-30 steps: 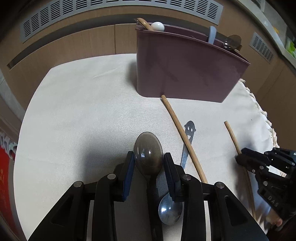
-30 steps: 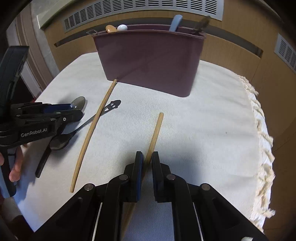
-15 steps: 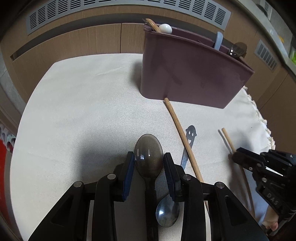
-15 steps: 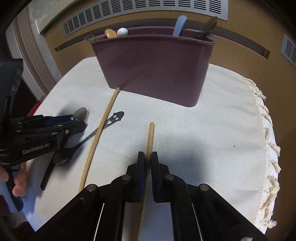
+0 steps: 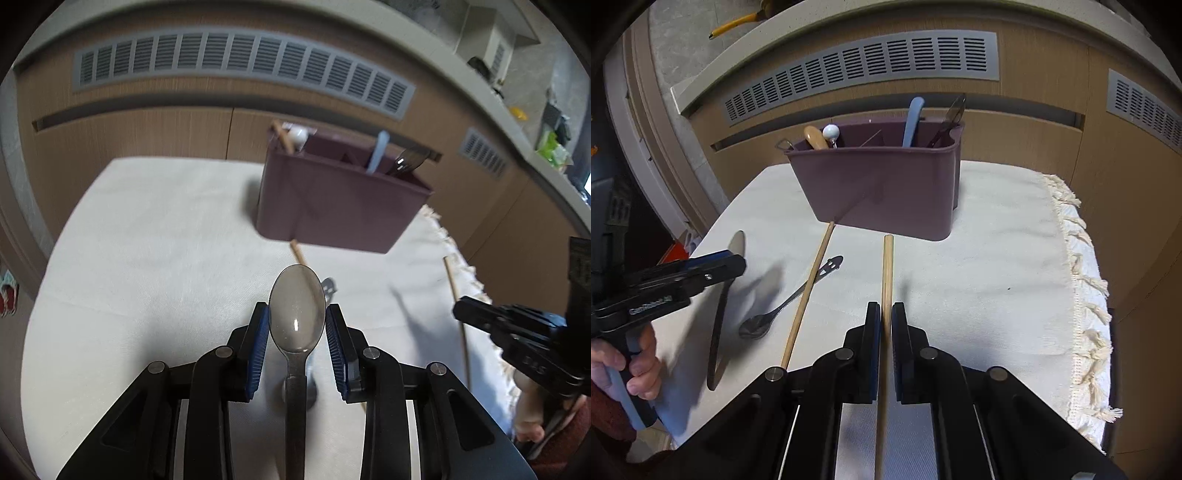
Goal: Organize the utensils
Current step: 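Grasp the large dark metal spoon by its handle with the left tool, then lift the dark spoon with the left tool while the right tool holds one chopstick upright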
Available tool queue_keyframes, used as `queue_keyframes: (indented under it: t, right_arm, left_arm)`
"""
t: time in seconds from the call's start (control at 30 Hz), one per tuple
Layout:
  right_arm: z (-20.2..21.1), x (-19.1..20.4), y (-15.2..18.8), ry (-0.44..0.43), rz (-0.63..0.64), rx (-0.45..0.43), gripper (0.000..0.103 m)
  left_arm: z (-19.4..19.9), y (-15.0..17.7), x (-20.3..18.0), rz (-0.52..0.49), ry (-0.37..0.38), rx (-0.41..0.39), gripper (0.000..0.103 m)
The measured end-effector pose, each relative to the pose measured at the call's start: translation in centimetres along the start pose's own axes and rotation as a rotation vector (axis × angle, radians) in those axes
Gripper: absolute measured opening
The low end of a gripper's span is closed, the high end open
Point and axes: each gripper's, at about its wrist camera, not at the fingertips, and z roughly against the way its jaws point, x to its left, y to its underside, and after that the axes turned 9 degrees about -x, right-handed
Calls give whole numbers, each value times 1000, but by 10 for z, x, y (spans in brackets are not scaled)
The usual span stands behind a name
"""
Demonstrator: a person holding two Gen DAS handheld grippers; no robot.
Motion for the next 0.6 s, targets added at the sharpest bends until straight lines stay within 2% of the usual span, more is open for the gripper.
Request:
queue_keyframes:
  t: [0.17, 0.37, 0.6]
  right_arm:
    - [19, 5, -4, 18, 17, -43, 6]
    - [32, 8, -12, 41, 27, -68, 5]
    - [45, 13, -24, 82, 34, -104, 5]
  left_arm:
    - [20, -8, -12, -39, 9, -47, 32]
    - [38, -15, -17, -36, 42, -99, 31]
    - [40, -28, -14, -8, 77, -109, 31]
